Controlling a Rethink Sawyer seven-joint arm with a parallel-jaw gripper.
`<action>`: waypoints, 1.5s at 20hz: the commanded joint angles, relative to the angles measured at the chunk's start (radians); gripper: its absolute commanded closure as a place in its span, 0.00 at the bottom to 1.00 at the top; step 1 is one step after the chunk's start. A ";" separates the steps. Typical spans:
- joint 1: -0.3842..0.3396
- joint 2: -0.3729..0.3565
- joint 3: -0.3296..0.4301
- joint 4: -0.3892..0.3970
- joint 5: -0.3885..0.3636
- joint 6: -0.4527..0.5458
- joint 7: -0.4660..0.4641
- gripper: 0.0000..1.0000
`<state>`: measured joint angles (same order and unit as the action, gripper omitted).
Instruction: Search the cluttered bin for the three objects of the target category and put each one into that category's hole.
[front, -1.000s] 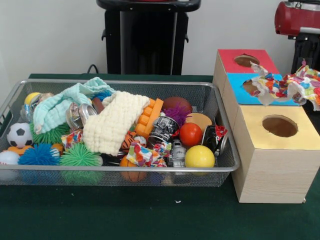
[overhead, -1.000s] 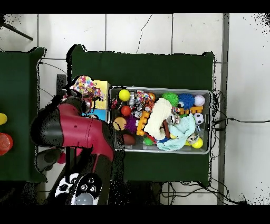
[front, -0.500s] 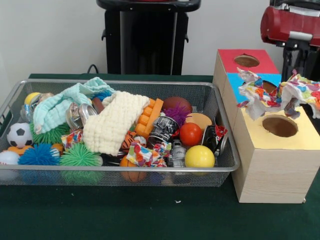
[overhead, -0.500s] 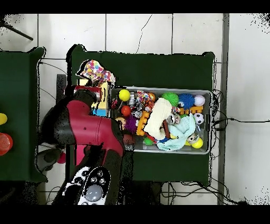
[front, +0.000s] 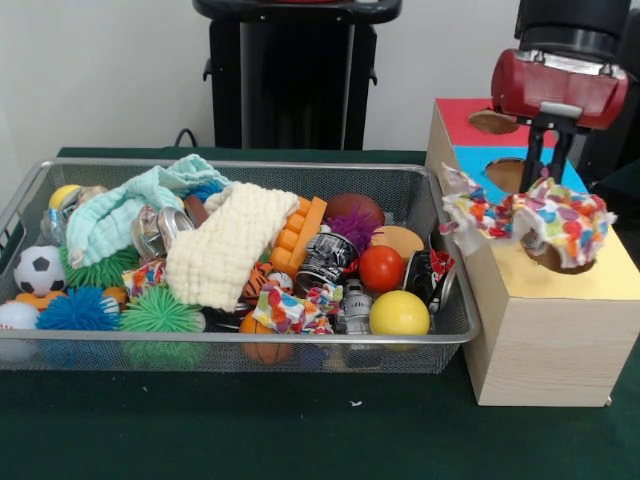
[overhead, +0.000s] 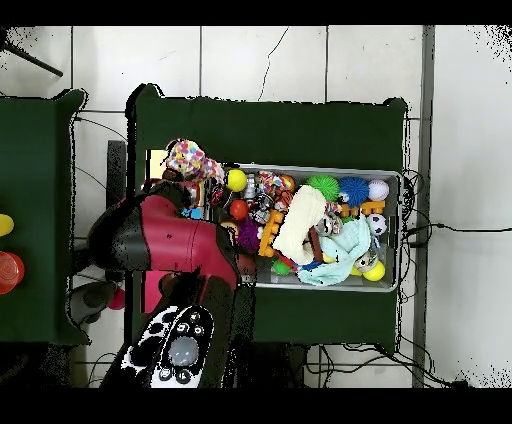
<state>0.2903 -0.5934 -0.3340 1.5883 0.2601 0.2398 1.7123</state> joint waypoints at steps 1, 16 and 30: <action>-0.038 0.036 0.109 0.005 0.063 0.408 0.224 1.00; -0.026 -0.060 0.144 0.073 0.192 0.466 0.247 1.00; -0.065 0.004 0.190 0.096 0.160 0.185 0.181 1.00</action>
<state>0.2754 -0.6526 -0.2663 1.5879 0.4016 0.5198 1.7123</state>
